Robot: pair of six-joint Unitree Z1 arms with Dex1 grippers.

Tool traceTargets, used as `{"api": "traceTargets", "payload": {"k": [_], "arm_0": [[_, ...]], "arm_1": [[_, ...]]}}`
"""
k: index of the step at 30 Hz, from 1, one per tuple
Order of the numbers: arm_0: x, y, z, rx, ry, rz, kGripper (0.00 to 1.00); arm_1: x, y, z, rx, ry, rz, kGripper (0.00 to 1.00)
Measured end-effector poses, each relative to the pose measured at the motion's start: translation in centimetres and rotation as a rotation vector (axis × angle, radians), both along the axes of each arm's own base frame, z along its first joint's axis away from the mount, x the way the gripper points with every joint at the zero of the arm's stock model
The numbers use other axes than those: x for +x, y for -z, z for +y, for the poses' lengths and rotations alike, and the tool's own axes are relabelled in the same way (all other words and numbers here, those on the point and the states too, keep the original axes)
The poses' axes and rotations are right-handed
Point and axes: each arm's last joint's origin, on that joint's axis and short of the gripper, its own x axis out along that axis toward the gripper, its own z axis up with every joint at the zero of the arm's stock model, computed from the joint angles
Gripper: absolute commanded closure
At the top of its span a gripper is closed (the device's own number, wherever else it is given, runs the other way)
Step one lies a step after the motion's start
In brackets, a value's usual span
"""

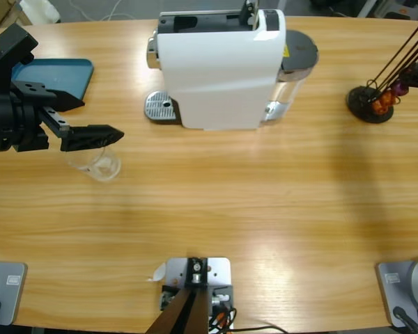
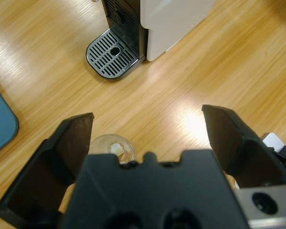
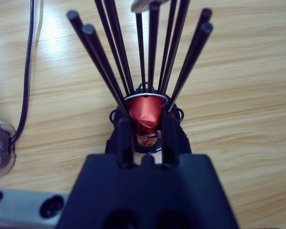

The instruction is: Pour coffee

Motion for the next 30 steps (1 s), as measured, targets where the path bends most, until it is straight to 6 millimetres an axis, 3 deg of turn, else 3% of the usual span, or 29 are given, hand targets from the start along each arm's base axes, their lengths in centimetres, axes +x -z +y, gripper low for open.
{"api": "traceTargets", "payload": {"k": [12, 30], "arm_0": [[0.0, 0.0, 0.0, -0.001, -0.001, 0.000, 0.009], [-0.1, 0.3, 0.1, 0.003, -0.005, 0.009, 0.009]], "arm_1": [[-0.4, -1.2, -0.1, -0.009, -0.009, -0.009, 0.989], [-0.6, -6.1, -0.2, -0.022, 0.002, -0.079, 0.989]]}}
